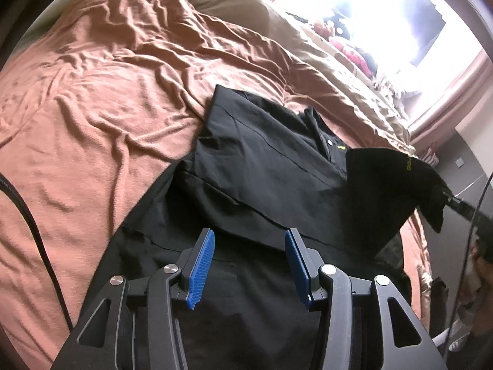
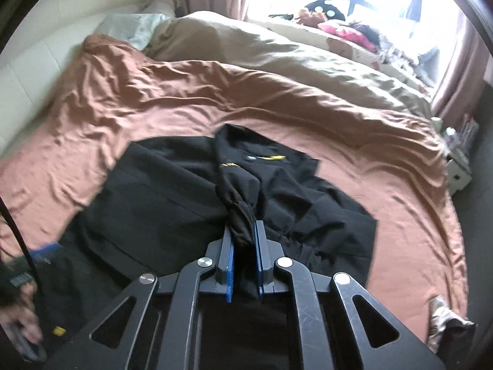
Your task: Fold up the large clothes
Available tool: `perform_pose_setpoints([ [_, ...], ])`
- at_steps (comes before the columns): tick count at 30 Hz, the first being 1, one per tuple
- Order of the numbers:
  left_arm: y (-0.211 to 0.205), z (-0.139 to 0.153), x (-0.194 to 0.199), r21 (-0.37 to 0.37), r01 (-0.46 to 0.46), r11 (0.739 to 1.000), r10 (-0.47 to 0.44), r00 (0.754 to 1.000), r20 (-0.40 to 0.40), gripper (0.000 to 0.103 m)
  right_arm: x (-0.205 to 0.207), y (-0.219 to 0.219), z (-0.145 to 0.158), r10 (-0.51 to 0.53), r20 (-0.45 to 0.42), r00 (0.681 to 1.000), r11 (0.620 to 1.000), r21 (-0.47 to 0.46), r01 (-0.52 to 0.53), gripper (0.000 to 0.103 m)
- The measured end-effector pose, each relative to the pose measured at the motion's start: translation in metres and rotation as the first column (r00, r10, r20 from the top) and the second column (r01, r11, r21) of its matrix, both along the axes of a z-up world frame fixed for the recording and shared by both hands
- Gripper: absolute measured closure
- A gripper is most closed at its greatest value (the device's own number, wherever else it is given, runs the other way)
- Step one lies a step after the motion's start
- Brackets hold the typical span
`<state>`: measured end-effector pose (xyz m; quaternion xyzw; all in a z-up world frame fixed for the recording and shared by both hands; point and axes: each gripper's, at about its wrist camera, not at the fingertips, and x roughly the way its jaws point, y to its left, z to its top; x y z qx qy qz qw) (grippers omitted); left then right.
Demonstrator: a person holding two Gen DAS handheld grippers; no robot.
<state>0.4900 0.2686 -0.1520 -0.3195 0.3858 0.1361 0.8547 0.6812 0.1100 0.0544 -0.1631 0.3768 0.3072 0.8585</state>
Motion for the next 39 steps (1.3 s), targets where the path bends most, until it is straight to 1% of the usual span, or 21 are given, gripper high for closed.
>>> perform_pose_setpoints([
  [3, 0.007, 0.002, -0.005, -0.011, -0.013, 1.000, 0.013, 1.000, 0.009, 0.053, -0.003, 0.021, 0.001, 0.023, -0.088, 0.996, 0.999, 0.034, -0.020, 0.096],
  [6, 0.016, 0.002, -0.010, -0.028, -0.033, 0.999, 0.033, 0.999, 0.018, 0.053, -0.004, 0.048, -0.002, 0.055, -0.147, 0.988, 0.997, 0.057, -0.047, 0.096],
  [8, 0.021, 0.002, -0.014, -0.037, -0.046, 0.998, 0.047, 0.999, 0.022, 0.053, -0.004, 0.064, -0.008, 0.069, -0.193, 0.979, 0.995, 0.086, -0.053, 0.095],
  [9, 0.023, 0.002, -0.016, -0.039, -0.048, 0.998, 0.049, 0.999, 0.023, 0.053, 0.002, 0.072, -0.011, 0.081, -0.225, 0.971, 0.992, 0.108, -0.058, 0.092],
  [11, 0.028, 0.001, -0.019, -0.041, -0.057, 0.998, 0.058, 0.998, 0.023, 0.053, 0.009, 0.087, -0.021, 0.089, -0.270, 0.959, 0.991, 0.123, -0.057, 0.092],
  [12, 0.031, 0.001, -0.020, -0.039, -0.063, 0.997, 0.064, 0.998, 0.021, 0.053, 0.010, 0.096, -0.030, 0.092, -0.298, 0.950, 0.990, 0.129, -0.056, 0.088],
  [14, 0.036, 0.000, -0.024, -0.038, -0.077, 0.996, 0.078, 0.997, 0.019, 0.053, 0.013, 0.099, -0.037, 0.108, -0.331, 0.937, 0.987, 0.147, -0.062, 0.078],
  [15, 0.038, 0.000, -0.025, -0.039, -0.083, 0.996, 0.084, 0.996, 0.018, 0.053, 0.015, 0.100, -0.038, 0.114, -0.334, 0.936, 0.986, 0.155, -0.065, 0.063],
  [16, 0.041, -0.001, -0.027, -0.039, -0.088, 0.995, 0.089, 0.996, 0.018, 0.053, 0.016, 0.103, -0.041, 0.116, -0.333, 0.936, 0.984, 0.165, -0.063, 0.038],
  [17, 0.042, -0.001, -0.028, -0.038, -0.091, 0.995, 0.092, 0.996, 0.017, 0.053, 0.015, 0.103, -0.041, 0.105, -0.330, 0.938, 0.983, 0.177, -0.048, 0.026],
  [18, 0.044, -0.001, -0.029, -0.034, -0.095, 0.995, 0.096, 0.995, 0.015, 0.053, 0.015, 0.102, -0.043, 0.110, -0.325, 0.939, 0.979, 0.196, -0.046, 0.018],
  [21, 0.045, -0.002, -0.031, -0.030, -0.107, 0.994, 0.108, 0.994, 0.013, 0.053, 0.016, 0.095, -0.046, 0.110, -0.316, 0.942, 0.971, 0.237, -0.033, 0.018],
  [23, 0.045, -0.003, -0.029, -0.028, -0.107, 0.994, 0.107, 0.994, 0.011, 0.053, 0.006, 0.078, -0.044, 0.087, -0.297, 0.951, 0.963, 0.268, -0.004, 0.018],
  [26, 0.039, -0.004, -0.023, -0.019, -0.093, 0.995, 0.093, 0.996, 0.008, 0.053, -0.014, 0.039, -0.044, 0.034, -0.269, 0.962, 0.941, 0.332, 0.060, 0.018],
  [28, 0.034, -0.005, -0.018, -0.012, -0.082, 0.997, 0.082, 0.997, 0.006, 0.053, -0.028, 0.004, -0.050, -0.026, -0.260, 0.965, 0.923, 0.365, 0.123, 0.018],
  [30, 0.029, -0.006, -0.013, -0.012, -0.072, 0.997, 0.072, 0.997, 0.004, 0.053, -0.038, -0.025, -0.060, -0.085, -0.263, 0.961, 0.905, 0.383, 0.185, 0.018],
  [33, 0.019, -0.007, -0.007, -0.011, -0.054, 0.998, 0.054, 0.999, 0.000, 0.053, -0.051, -0.071, -0.079, -0.192, -0.295, 0.936, 0.865, 0.400, 0.304, 0.018],
  [36, 0.006, -0.005, 0.000, 0.005, -0.028, 1.000, 0.028, 1.000, -0.003, 0.053, -0.058, -0.114, -0.099, -0.283, -0.347, 0.894, 0.799, 0.430, 0.420, 0.018],
  [38, -0.005, -0.004, 0.006, 0.025, 0.011, 1.000, -0.011, 1.000, -0.004, 0.053, -0.062, -0.139, -0.112, -0.344, -0.375, 0.861, 0.751, 0.440, 0.492, 0.018],
  [39, -0.010, -0.004, 0.009, 0.033, 0.029, 0.999, -0.028, 1.000, -0.009, 0.049, -0.062, -0.153, -0.121, -0.368, -0.398, 0.841, 0.724, 0.444, 0.527, 0.018],
])
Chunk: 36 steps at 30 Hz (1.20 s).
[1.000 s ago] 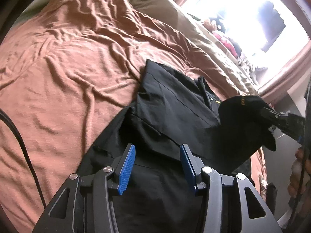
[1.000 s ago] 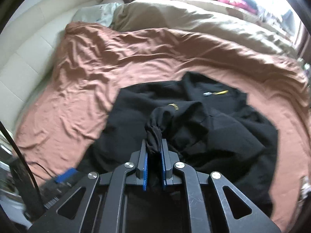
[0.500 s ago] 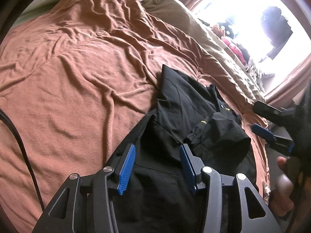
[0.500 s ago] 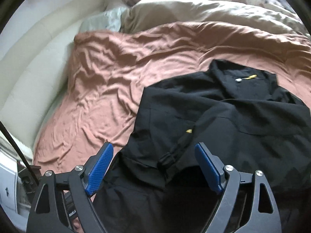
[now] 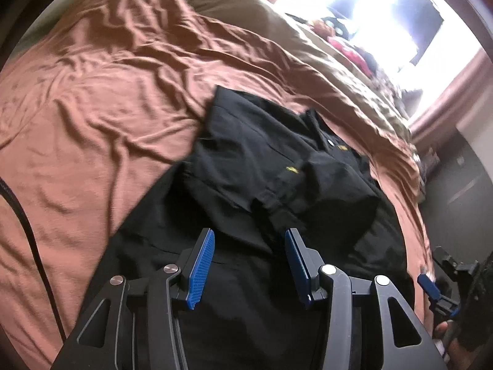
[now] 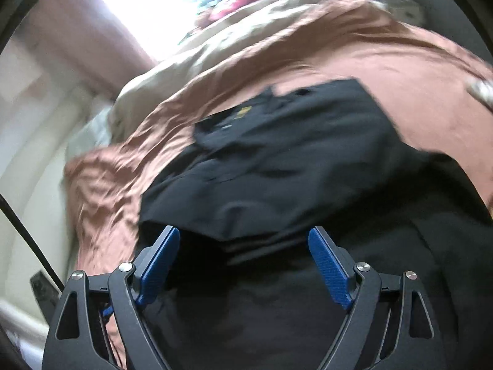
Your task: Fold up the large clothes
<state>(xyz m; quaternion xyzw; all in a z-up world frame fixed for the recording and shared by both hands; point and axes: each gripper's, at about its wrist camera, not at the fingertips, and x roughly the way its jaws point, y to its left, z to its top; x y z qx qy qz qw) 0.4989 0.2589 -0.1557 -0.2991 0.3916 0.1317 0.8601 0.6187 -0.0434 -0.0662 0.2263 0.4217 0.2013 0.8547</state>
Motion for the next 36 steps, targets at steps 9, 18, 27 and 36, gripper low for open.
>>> perform_pose_setpoints([
  [9, -0.051, -0.003, 0.034, 0.140, 0.204, 0.969, -0.189, 0.976, -0.111, 0.033, 0.010, -0.065, -0.042, -0.150, -0.109, 0.983, 0.977, 0.133, 0.164, 0.029],
  [18, -0.097, -0.026, 0.081, 0.367, 0.424, 0.828, -0.312, 0.892, -0.326, 0.033, 0.020, -0.105, -0.058, -0.220, -0.183, 0.958, 0.927, 0.268, 0.263, 0.046],
  [27, -0.090, -0.035, 0.098, 0.485, 0.538, 0.690, -0.327, 0.829, -0.453, 0.079, 0.028, -0.124, -0.088, -0.271, -0.211, 0.939, 0.905, 0.276, 0.323, 0.085],
  [36, -0.047, -0.023, 0.089, 0.629, 0.566, 0.533, -0.178, 0.802, -0.570, 0.080, 0.025, -0.136, -0.087, -0.336, -0.221, 0.915, 0.878, 0.278, 0.390, 0.090],
])
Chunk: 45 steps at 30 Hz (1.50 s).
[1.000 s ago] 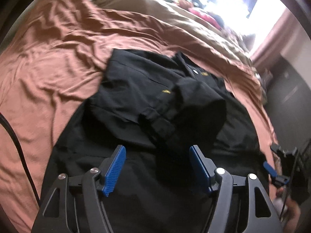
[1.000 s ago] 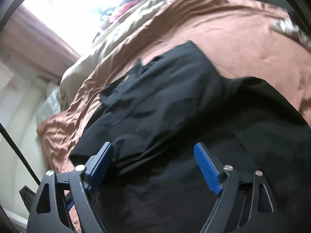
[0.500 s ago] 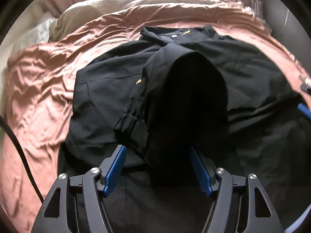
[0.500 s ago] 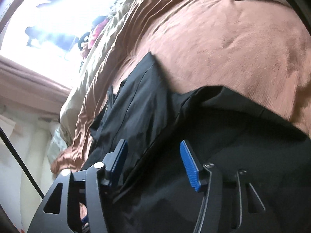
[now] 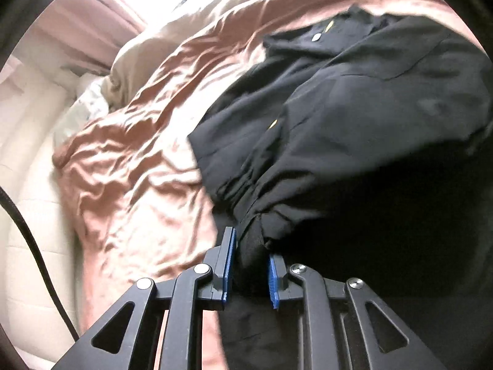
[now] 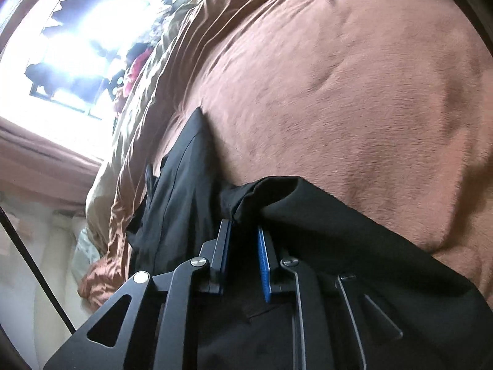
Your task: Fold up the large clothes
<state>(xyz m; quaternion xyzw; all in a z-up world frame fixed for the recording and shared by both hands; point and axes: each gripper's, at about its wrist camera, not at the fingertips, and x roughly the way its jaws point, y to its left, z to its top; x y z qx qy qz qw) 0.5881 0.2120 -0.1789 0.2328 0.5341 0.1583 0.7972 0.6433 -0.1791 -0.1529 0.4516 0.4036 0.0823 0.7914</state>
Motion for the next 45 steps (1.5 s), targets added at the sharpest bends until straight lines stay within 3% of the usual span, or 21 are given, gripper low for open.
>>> perform_pose_setpoints([
  [6, 0.024, -0.010, -0.017, 0.058, -0.026, 0.998, 0.033, 0.993, -0.117, 0.075, -0.006, 0.011, 0.014, 0.025, 0.020, 0.999, 0.999, 0.030, -0.026, 0.089],
  [10, 0.044, -0.004, -0.030, 0.085, -0.071, 0.994, 0.082, 0.988, -0.128, 0.075, -0.010, 0.022, 0.024, 0.077, 0.054, 0.996, 0.997, 0.030, -0.078, 0.089],
  [15, 0.061, 0.028, -0.037, -0.049, -0.140, 0.989, 0.140, 0.990, -0.016, 0.075, -0.012, 0.033, 0.035, 0.130, 0.109, 0.985, 0.991, 0.005, -0.131, 0.089],
  [17, 0.056, 0.039, -0.035, -0.151, -0.134, 0.979, 0.140, 0.990, 0.034, 0.074, -0.009, 0.034, 0.032, 0.148, 0.117, 0.982, 0.989, -0.014, -0.147, 0.089],
  [21, 0.035, 0.035, -0.022, -0.311, -0.106, 0.944, 0.136, 0.988, 0.077, 0.063, -0.001, 0.050, 0.030, 0.193, 0.124, 0.973, 0.980, -0.076, -0.185, 0.089],
  [25, 0.011, 0.010, -0.001, -0.451, -0.084, 0.889, 0.127, 0.990, 0.066, 0.062, 0.011, 0.065, 0.031, 0.251, 0.111, 0.962, 0.962, -0.143, -0.234, 0.089],
  [27, 0.000, -0.004, 0.010, -0.464, -0.075, 0.883, 0.109, 0.993, 0.045, 0.062, 0.018, 0.072, 0.026, 0.273, 0.083, 0.959, 0.951, -0.173, -0.255, 0.089],
  [30, -0.005, -0.030, 0.028, -0.422, -0.086, 0.903, 0.106, 0.994, 0.024, 0.062, 0.027, 0.078, 0.023, 0.277, 0.035, 0.960, 0.941, -0.210, -0.264, 0.089],
  [32, 0.000, -0.039, 0.033, -0.424, -0.109, 0.899, 0.132, 0.991, 0.025, 0.062, 0.032, 0.077, 0.023, 0.267, 0.012, 0.964, 0.940, -0.224, -0.258, 0.089],
  [36, 0.015, -0.031, 0.034, -0.427, -0.148, 0.892, 0.186, 0.981, 0.048, 0.062, 0.036, 0.069, 0.030, 0.248, 0.006, 0.969, 0.944, -0.227, -0.240, 0.089],
  [42, 0.032, 0.011, -0.006, -0.449, -0.139, 0.883, 0.210, 0.971, 0.111, 0.062, 0.017, 0.069, 0.041, 0.252, 0.031, 0.967, 0.949, -0.206, -0.241, 0.089],
  [44, 0.038, 0.026, -0.028, -0.471, -0.153, 0.868, 0.237, 0.964, 0.123, 0.062, 0.006, 0.067, 0.046, 0.261, 0.050, 0.964, 0.947, -0.208, -0.245, 0.076],
  [45, 0.041, 0.032, -0.036, -0.484, -0.159, 0.860, 0.252, 0.959, 0.132, 0.062, -0.002, 0.065, 0.050, 0.258, 0.065, 0.964, 0.948, -0.209, -0.239, 0.059],
])
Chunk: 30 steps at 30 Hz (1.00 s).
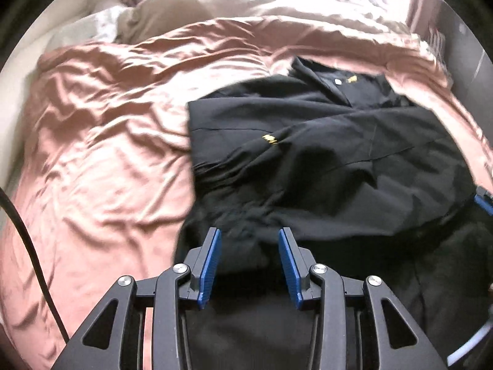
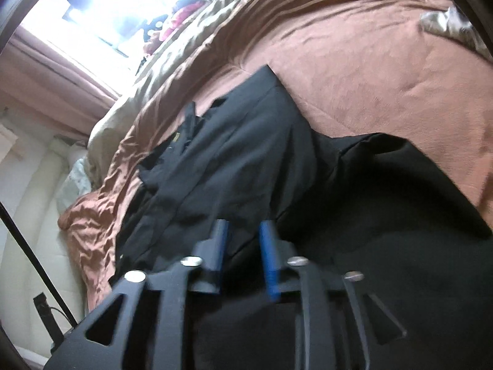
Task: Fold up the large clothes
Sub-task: 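Open both grippers and draw them back from the folded shirt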
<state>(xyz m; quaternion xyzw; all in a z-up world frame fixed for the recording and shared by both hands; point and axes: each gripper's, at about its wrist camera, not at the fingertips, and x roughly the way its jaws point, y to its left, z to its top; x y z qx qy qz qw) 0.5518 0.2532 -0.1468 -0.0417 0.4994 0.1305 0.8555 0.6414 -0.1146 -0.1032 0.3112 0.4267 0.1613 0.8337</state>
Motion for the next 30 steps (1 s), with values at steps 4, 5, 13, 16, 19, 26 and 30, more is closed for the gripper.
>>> perform_pose_setpoints([
  [4, 0.006, 0.031, -0.048, -0.075, -0.051, 0.996, 0.057, 0.995, 0.079, 0.050, -0.038, -0.017, 0.015, -0.027, 0.043, 0.999, 1.000, 0.014, 0.027, 0.029],
  [5, 0.005, 0.039, -0.062, -0.086, -0.055, 0.995, 0.064, 0.993, 0.102, 0.046, -0.048, -0.018, 0.019, -0.010, 0.055, 0.998, 1.000, 0.007, 0.010, 0.029],
  [13, -0.009, 0.084, -0.136, -0.145, -0.052, 0.988, 0.084, 0.972, 0.220, 0.019, -0.126, -0.042, 0.059, 0.045, 0.133, 0.990, 0.990, -0.139, -0.026, 0.010],
  [16, -0.019, 0.101, -0.164, -0.155, -0.038, 0.987, 0.080, 0.957, 0.280, 0.000, -0.154, -0.054, 0.078, 0.059, 0.184, 0.981, 0.985, -0.169, -0.027, 0.000],
  [19, -0.027, 0.117, -0.193, -0.169, -0.022, 0.985, 0.081, 0.933, 0.349, 0.000, -0.180, -0.065, 0.094, 0.082, 0.220, 0.972, 0.969, -0.244, -0.026, 0.000],
  [26, -0.048, 0.132, -0.256, -0.201, -0.006, 0.980, 0.093, 0.900, 0.425, 0.000, -0.249, -0.087, 0.115, 0.139, 0.323, 0.936, 0.926, -0.376, -0.007, 0.000],
  [30, -0.057, 0.136, -0.294, -0.226, -0.031, 0.974, 0.133, 0.883, 0.451, 0.000, -0.286, -0.109, 0.116, 0.163, 0.322, 0.933, 0.912, -0.410, -0.018, 0.000],
])
